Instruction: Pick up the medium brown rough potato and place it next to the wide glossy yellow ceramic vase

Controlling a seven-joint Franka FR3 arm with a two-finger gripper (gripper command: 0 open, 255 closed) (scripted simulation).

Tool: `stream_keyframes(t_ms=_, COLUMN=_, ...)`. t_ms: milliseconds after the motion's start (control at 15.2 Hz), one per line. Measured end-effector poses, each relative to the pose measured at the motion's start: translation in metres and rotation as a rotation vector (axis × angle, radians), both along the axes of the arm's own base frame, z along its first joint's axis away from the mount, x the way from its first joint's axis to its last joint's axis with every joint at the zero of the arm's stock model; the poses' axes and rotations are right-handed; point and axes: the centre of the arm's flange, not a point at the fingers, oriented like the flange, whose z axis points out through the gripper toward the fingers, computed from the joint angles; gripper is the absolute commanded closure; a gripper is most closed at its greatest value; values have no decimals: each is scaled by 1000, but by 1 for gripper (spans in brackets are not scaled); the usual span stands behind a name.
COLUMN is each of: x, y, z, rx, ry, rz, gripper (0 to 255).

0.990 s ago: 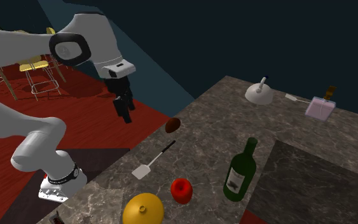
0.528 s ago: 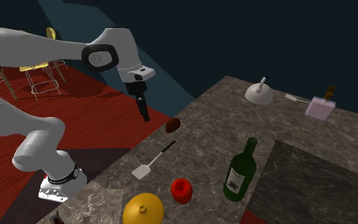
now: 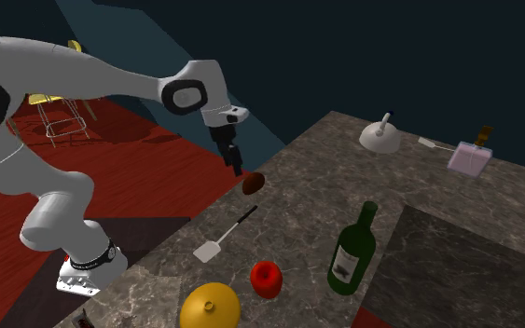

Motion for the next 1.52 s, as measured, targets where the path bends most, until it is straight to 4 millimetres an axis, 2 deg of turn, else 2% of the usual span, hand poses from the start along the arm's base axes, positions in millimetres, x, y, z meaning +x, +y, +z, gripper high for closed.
stream_keyframes(t_ms=330, x=19, y=49, z=-44, rx=-46, ry=20, rz=121, gripper=0)
stream_keyframes(t_ms=924, x=30, y=137, z=-131, rx=-130, ry=55, rz=339, gripper=0)
stream_keyframes(t_ms=1122, x=33, y=145, z=-149, rx=-140, ry=59, rz=367, gripper=0)
stream_keyframes(t_ms=1518, x=39, y=138, z=-179, rx=-142, ry=60, rz=371, gripper=0)
